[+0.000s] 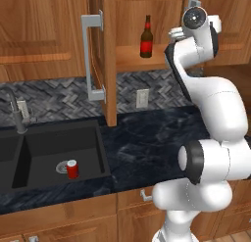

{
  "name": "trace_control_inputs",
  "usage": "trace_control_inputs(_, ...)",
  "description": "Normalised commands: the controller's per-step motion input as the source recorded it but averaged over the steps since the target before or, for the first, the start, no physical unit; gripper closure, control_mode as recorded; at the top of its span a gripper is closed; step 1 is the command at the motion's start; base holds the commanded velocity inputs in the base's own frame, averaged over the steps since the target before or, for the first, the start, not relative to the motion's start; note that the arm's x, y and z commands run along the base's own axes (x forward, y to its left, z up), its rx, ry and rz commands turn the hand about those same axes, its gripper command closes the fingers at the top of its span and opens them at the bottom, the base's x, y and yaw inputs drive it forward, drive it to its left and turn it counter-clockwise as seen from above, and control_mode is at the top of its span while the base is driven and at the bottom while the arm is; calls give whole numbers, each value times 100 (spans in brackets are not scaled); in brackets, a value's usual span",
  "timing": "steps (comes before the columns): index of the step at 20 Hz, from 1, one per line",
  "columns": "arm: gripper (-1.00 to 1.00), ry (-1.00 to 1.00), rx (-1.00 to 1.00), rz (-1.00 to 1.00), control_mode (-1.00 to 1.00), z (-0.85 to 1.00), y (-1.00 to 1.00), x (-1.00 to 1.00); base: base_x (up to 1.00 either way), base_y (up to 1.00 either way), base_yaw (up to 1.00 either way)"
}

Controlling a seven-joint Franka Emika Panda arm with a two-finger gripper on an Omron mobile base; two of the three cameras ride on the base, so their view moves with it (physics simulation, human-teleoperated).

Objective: Open the cabinet directly in front. Then move the beer and the mug to the dining counter with the candle on it.

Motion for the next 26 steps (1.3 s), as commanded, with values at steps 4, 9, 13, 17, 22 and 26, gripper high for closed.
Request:
trace_control_inputs(4,100,0,-1,-30,-100,0,-57,4,0,0,0)
trace_control_inputs(9,100,2,1,-26,-100,0,-96,0,0,0,0)
trace_control_inputs(13,100,2,2,-25,-100,0,-96,0,0,0,0)
trace_control_inputs(17,100,0,6,-23,-100,4,-100,-16,0,0,0)
trace_control_inputs(22,100,0,8,-19,-100,7,-100,-45,0,0,0)
trace_control_inputs(26,100,-4,8,-18,-100,8,-100,-60,0,0,0)
